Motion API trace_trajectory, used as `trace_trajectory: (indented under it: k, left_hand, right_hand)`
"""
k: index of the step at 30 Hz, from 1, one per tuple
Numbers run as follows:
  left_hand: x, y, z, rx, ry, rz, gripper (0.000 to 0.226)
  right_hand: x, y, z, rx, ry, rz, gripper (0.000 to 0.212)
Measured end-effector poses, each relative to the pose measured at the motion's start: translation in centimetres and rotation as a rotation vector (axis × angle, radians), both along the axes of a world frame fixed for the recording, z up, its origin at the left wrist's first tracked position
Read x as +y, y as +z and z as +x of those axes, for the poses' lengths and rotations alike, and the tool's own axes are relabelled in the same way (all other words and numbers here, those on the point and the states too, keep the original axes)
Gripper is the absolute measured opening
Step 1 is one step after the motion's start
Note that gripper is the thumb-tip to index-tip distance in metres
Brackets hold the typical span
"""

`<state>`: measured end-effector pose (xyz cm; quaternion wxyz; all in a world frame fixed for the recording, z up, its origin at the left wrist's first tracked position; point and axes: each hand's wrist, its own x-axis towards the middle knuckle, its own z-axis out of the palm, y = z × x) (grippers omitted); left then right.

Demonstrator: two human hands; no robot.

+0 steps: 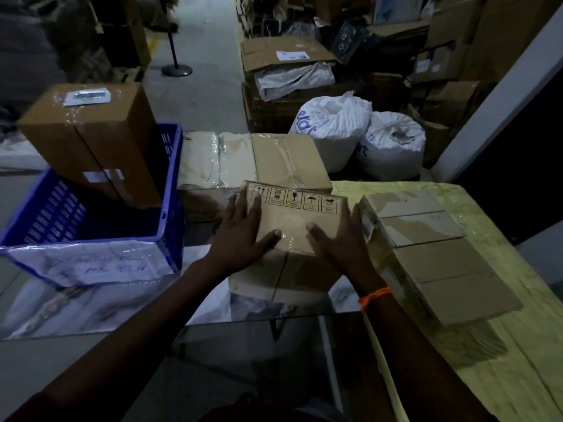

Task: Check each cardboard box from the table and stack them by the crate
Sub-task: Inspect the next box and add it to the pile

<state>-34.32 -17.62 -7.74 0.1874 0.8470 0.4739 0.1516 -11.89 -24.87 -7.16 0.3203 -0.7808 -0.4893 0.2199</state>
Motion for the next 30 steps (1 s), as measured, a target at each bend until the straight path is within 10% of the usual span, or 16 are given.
trace_trajectory:
  k: [3,8,13,21,30]
  left_hand:
    - [0.0,0.4,0.1,-0.295,0.205,-0.267,0.113]
    - [-0.8,0.6,-0.2,-0.625,0.239,-0.398,0.075]
    - [-2.3,0.2,0.6,-0.704,0.295,-0.382,0.095]
    - [-6.3,-1.7,0.9,-0.881,0.335,-0.35,0.047]
    - [-8.0,-2.5,-0.6,-0.872,0.294,-0.856,0.024]
  right_hand:
    - [0.3,-0.7,1.6,0.355,-0.08,0.038,0.078]
    - [-1.5,-1.0,2.2,0.325,-0.014,0.046,0.079]
    - [-4.7,-1.1,2.8,0.194,-0.036,0.047,0.106]
    - [-9.6,-0.5,2.7,0.489,-0.293,0.181,0.044]
    - [-12.5,-3.1,2.4,0.872,-0.152,-0.065,0.068]
